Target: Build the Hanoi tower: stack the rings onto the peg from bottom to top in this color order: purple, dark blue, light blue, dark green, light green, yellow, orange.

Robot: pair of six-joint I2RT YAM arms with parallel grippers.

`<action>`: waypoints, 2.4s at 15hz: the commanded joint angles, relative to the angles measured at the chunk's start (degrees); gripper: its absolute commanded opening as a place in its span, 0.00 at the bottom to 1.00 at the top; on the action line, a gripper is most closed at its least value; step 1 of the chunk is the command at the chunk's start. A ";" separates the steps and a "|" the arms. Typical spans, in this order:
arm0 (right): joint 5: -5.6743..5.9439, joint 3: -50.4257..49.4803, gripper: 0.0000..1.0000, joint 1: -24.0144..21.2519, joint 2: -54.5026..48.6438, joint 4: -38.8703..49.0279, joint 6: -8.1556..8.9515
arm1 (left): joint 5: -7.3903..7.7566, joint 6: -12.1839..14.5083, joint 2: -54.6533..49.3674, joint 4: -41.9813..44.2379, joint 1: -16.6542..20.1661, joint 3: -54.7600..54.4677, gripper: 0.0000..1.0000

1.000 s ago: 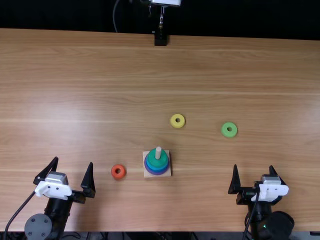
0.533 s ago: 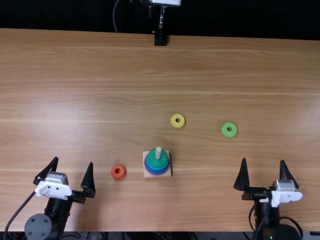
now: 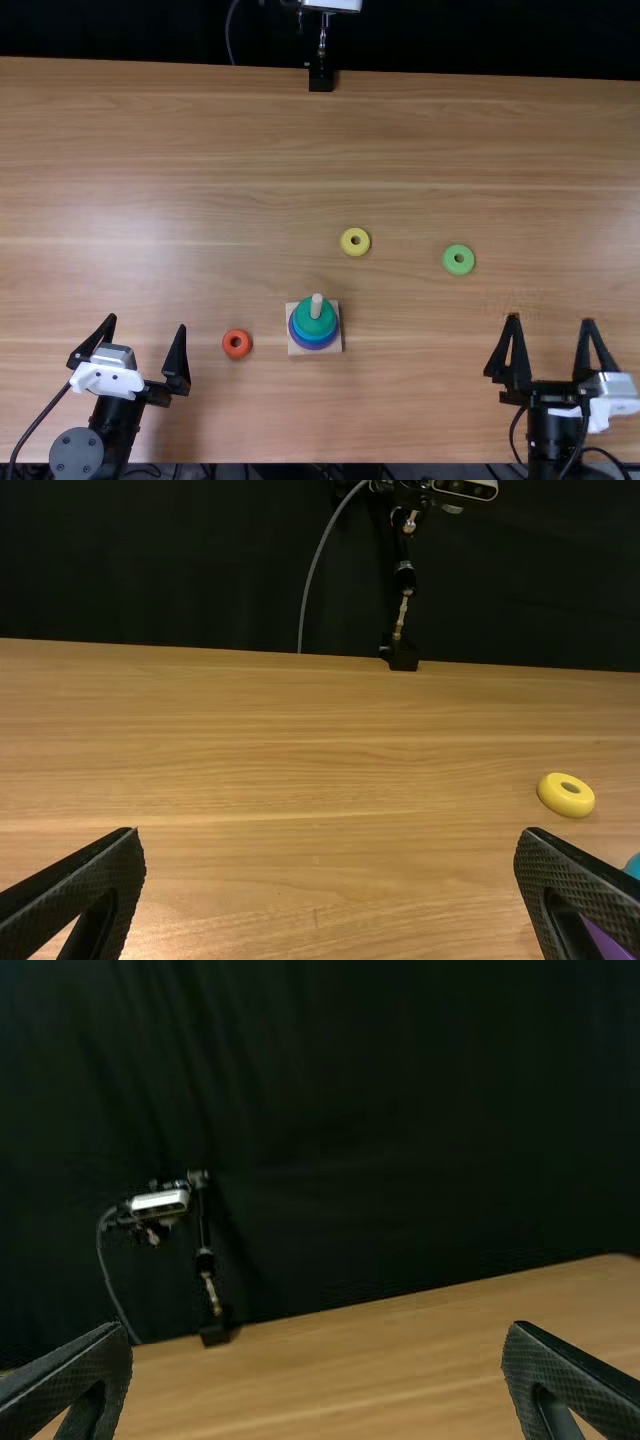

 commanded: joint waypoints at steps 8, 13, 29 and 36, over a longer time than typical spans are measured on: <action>0.83 18.85 1.00 0.08 32.46 -0.24 -10.66 | 0.00 0.46 -0.67 0.21 0.65 -1.74 1.00; 0.62 24.30 1.00 -0.09 50.56 -0.13 -11.09 | 0.00 0.46 -0.67 0.21 0.65 -1.74 1.00; 0.94 40.29 1.00 4.56 86.95 -12.68 -11.09 | 0.00 0.46 -0.67 0.21 0.65 -1.74 1.00; 1.15 45.65 1.00 4.74 96.27 -18.27 -10.66 | 0.00 0.46 -0.67 0.21 0.65 -1.74 1.00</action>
